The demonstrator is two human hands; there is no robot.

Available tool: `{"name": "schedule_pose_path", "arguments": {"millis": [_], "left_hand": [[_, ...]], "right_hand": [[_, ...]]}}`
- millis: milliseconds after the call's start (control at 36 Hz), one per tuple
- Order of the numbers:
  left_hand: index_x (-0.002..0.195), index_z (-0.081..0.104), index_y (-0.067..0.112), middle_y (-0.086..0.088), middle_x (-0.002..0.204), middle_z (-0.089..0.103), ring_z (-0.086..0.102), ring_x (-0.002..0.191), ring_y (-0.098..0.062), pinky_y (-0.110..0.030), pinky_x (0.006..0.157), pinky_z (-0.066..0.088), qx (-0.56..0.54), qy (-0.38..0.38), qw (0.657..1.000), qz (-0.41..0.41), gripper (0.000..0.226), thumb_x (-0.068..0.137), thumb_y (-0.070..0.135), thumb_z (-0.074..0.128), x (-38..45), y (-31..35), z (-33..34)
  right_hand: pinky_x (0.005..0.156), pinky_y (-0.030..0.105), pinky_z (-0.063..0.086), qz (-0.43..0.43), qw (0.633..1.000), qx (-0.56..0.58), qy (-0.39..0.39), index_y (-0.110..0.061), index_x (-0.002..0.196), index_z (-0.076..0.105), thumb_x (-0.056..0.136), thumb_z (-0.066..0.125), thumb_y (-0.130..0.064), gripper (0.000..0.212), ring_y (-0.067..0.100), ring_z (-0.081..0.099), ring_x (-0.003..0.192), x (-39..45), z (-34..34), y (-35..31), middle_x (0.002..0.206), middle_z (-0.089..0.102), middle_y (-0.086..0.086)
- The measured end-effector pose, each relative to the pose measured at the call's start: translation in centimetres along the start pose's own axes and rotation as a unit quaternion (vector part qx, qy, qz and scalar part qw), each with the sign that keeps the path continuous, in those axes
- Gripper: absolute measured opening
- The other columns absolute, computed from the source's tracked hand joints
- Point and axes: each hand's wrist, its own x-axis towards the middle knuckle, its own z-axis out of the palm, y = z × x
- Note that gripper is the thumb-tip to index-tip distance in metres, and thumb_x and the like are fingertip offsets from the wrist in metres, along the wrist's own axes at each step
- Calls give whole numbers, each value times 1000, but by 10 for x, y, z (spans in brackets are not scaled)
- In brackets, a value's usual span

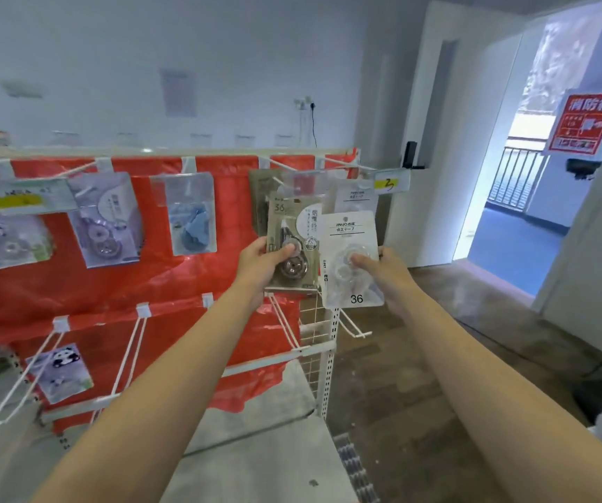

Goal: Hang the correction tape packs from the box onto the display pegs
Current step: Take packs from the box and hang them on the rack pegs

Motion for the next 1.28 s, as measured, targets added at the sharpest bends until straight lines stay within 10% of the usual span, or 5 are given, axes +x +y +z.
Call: {"name": "schedule_pose_path", "arguments": {"millis": [361,472,694,972,1278], "left_hand": [[101,62,12,-10,102,68,67,96,-25,-40,81,56,26,49,998,34,18,85,6,67,35,2,13],[108,60,11,-10,107,67,66,99,-26,-40,79,57,24,66,997,29,24,86,6,67,43,0,14],[101,59,13,-11,108,66,66,89,-23,-40,70,59,18,76,997,14,17,87,7,66,54,-3,22],[104,61,13,-9,103,67,64,103,-30,-53,96,48,10,93,996,12,23,84,7,69,66,-12,28],[91,62,17,-2,90,67,64,94,-23,-47,99,48,-2,97,995,32,18,85,1,66,69,-16,32]], "right_hand": [[100,56,44,-42,998,52,2,-16,99,47,88,68,-24,25,37,57,112,56,-15,-10,121,58,20],[103,57,41,-39,995,92,1,-12,126,42,82,71,-35,58,35,52,121,76,-21,-5,133,52,15],[89,39,49,-47,989,139,29,-20,96,46,92,63,-22,18,20,56,100,92,-32,-4,100,58,-1],[99,59,43,-37,993,110,-34,-19,85,50,81,73,-32,27,32,58,106,103,-36,6,101,61,7],[76,41,49,-30,987,152,-43,-19,81,45,81,71,-32,29,29,56,101,109,-43,17,102,56,9]]}}
